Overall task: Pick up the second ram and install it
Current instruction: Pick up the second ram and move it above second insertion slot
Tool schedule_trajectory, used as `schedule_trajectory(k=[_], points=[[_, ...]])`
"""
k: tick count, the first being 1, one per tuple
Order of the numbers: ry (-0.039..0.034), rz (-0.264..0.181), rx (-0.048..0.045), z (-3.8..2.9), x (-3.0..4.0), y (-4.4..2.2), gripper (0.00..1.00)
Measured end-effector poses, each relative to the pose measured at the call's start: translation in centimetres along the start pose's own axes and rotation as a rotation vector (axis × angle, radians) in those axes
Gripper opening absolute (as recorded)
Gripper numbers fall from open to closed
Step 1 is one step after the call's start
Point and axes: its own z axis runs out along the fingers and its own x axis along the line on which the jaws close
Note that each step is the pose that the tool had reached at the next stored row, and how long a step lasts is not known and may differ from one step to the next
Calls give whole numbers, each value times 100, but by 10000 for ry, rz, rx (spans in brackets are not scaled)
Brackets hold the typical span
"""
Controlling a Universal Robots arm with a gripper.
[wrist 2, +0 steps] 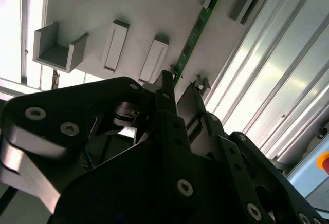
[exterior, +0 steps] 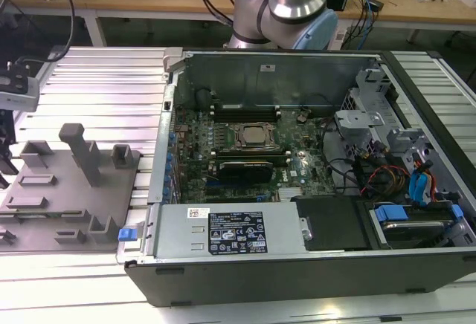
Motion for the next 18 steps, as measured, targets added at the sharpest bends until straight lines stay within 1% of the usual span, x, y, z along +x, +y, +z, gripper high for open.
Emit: schedule_trajectory(k=[7,10,12,15,18], points=[[3,-46,-1,57,5,-2,30],[10,-431,3,94,26,-6,30],[11,-466,3,107,27,-28,30],[10,-465,3,133,22,-78,30],[10,-465,4,158,21,-109,30]])
